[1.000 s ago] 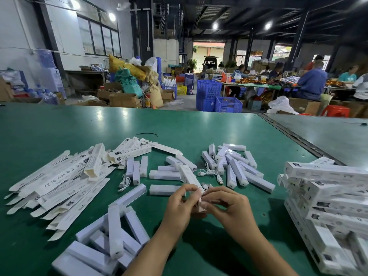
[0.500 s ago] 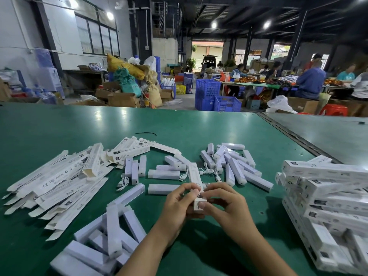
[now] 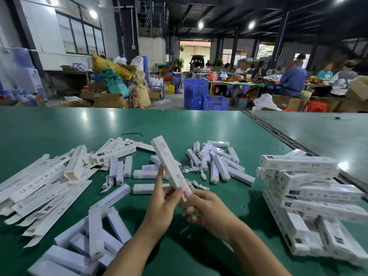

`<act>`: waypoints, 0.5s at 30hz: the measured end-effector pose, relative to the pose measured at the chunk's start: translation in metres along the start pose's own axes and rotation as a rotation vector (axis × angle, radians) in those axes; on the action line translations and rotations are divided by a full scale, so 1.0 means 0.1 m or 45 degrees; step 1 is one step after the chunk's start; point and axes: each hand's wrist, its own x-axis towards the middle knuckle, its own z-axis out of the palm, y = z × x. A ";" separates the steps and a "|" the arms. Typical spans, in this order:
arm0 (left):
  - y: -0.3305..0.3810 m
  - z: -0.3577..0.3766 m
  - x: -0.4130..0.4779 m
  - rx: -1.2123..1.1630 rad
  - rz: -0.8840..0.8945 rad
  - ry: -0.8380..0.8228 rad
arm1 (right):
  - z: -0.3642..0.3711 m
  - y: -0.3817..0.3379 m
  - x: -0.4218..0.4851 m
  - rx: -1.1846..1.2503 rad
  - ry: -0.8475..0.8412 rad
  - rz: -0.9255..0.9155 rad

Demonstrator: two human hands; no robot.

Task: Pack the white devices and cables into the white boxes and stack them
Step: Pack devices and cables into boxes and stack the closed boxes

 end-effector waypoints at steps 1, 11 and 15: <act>0.01 0.01 -0.01 0.007 -0.002 -0.019 | -0.02 0.00 0.00 0.007 -0.028 0.011; -0.07 0.10 -0.03 0.144 -0.168 -0.015 | -0.26 -0.30 0.06 0.865 0.488 -0.376; -0.10 0.09 -0.03 0.190 -0.206 -0.021 | -0.38 -0.40 0.01 1.170 0.509 -0.539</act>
